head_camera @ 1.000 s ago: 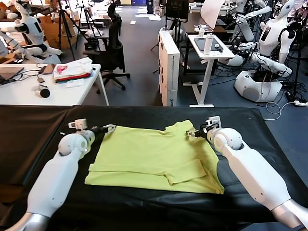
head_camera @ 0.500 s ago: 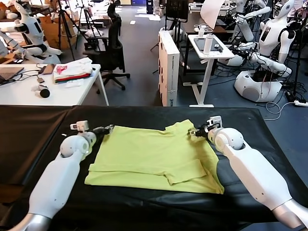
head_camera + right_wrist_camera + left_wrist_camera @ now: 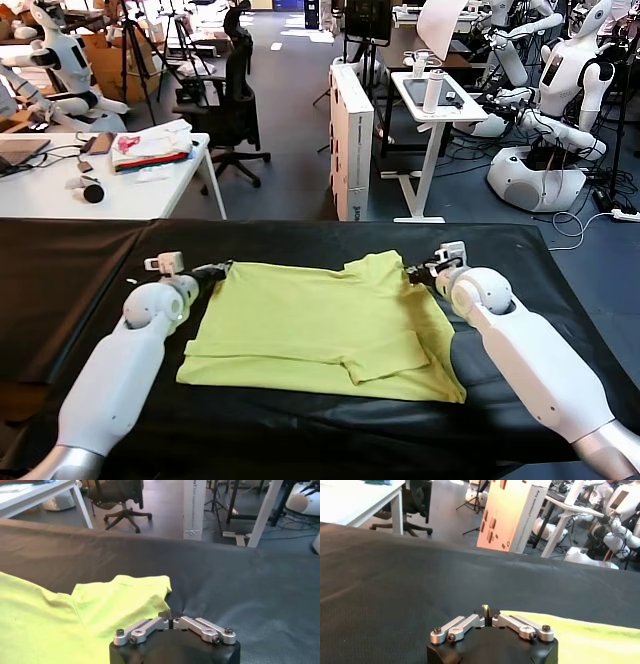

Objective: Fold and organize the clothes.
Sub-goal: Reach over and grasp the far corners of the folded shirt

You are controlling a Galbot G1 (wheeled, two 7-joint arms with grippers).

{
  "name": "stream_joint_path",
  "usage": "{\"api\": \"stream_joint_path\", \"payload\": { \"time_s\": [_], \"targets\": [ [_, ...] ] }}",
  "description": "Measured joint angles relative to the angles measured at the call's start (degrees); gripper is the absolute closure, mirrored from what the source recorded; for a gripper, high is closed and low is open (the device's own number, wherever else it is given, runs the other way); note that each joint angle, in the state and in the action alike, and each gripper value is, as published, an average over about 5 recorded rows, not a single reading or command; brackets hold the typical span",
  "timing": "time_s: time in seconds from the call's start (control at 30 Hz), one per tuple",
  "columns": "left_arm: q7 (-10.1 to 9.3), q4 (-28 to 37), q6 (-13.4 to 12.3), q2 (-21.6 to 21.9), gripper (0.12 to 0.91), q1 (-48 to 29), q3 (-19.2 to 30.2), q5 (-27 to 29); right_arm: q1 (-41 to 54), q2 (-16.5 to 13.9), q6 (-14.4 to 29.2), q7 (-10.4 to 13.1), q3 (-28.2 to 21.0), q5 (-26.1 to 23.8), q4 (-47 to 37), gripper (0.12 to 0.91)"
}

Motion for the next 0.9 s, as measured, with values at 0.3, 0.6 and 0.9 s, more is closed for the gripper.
{"api": "stream_joint_path", "payload": {
  "time_s": [0.3,0.6,0.9],
  "targets": [
    [0.1,-0.3,-0.3,-0.1,0.85,0.5,-0.2,0.2,0.5,0.2,0.5,-1.8,-0.8,-2.0,-1.5,0.598],
    [0.26,-0.5,-0.4,-0.1,0.85,1.0,-0.3,0.3,0.7,0.6,1.0,-2.7,-1.6,-2.7,-2.8,0.245],
    [0.44,-0.7,-0.4,0.1,0.85,1.5,-0.6,0.3,0.5,0.5,1.3,-2.8,-1.5,-2.6,-2.2,0.764]
  ]
}}
